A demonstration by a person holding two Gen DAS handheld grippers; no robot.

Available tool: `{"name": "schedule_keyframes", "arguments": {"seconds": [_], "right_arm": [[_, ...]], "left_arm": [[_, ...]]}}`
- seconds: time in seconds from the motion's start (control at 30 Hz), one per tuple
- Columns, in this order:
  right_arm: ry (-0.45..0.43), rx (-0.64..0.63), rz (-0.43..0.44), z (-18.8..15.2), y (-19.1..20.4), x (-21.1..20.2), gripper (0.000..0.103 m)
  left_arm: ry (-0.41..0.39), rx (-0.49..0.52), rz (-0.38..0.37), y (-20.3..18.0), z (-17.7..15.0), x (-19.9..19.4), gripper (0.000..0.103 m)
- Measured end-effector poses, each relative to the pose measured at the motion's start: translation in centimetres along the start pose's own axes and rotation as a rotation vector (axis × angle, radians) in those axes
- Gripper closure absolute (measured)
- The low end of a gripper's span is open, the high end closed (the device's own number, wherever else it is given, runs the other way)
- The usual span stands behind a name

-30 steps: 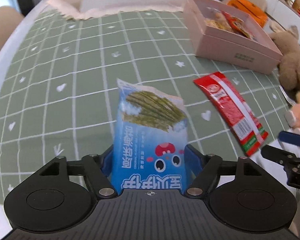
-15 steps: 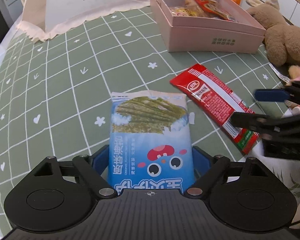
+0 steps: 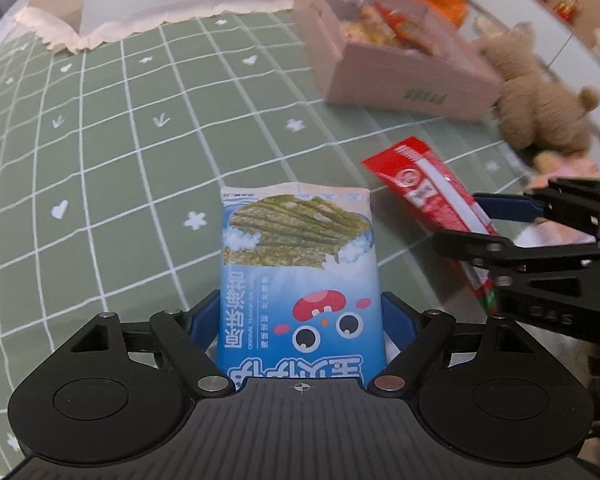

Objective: Organize snacks
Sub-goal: 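Carry the seaweed bag and strip pack into the pink box and open both grippers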

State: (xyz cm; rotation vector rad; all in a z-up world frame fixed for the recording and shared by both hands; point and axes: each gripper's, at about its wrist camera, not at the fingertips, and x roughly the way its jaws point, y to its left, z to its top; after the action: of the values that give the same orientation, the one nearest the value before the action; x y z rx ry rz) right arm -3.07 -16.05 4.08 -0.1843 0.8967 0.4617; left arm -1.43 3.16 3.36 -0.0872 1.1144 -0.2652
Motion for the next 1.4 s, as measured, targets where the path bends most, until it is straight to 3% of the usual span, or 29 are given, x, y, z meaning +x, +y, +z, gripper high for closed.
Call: {"name": "schedule_keyframes", "arguments": {"seconds": [0.1,0.2,0.3,0.43,0.57,0.67,0.77,0.87,0.97,1.03,1.17,1.27,1.4], "right_arm": [[-0.048,0.061,-0.030,0.0,-1.6,-3.7,0.058],[-0.104,0.122,-0.095,0.3,-3.5,-7.1,0.058],[-0.158,0.144,-0.158,0.7,-4.7,-9.5,0.058],[-0.213,0.160,-0.207,0.6,-5.7,-11.4,0.058],[-0.230,0.207,-0.219,-0.2,-6.7,-12.0,0.058],[-0.226,0.238,-0.216,-0.9,-7.4,-11.6,0.058],[-0.202,0.261,-0.209,-1.6,-7.6,-11.0,0.058],[-0.177,0.261,-0.212,-2.5,-7.7,-10.5,0.058],[-0.139,0.258,-0.202,-2.8,-8.4,-9.9,0.058],[-0.132,0.238,-0.208,-2.3,-8.8,-9.6,0.058],[-0.184,0.217,-0.187,0.0,-9.7,-10.4,0.058],[-0.303,0.191,-0.150,4.0,-10.9,-13.0,0.058],[-0.423,0.156,-0.124,11.8,-12.8,-16.0,0.058]], "left_arm": [[-0.100,0.017,-0.122,-1.2,2.1,-4.5,0.017],[-0.340,0.104,-0.209,-3.4,7.3,-12.0,0.016],[-0.588,0.175,-0.263,-5.3,12.3,-18.5,0.014],[-0.758,0.231,-0.275,-7.9,17.5,-21.8,0.013],[-0.726,0.181,-0.289,-9.4,22.3,-19.1,0.013],[-0.646,0.155,-0.341,-8.8,25.1,-13.0,0.011],[-0.410,0.109,-0.246,-7.7,25.1,-2.0,0.014],[-0.340,0.053,-0.189,-6.3,23.2,4.0,0.015],[-0.403,-0.038,-0.238,-4.8,23.0,3.8,0.018],[-0.446,-0.044,-0.293,-4.7,23.5,2.2,0.018],[-0.526,-0.068,-0.334,-4.0,22.7,-2.2,0.018],[-0.532,-0.121,-0.342,-3.4,20.4,-4.5,0.018],[-0.531,-0.146,-0.301,-2.5,16.5,-6.2,0.018]]}}
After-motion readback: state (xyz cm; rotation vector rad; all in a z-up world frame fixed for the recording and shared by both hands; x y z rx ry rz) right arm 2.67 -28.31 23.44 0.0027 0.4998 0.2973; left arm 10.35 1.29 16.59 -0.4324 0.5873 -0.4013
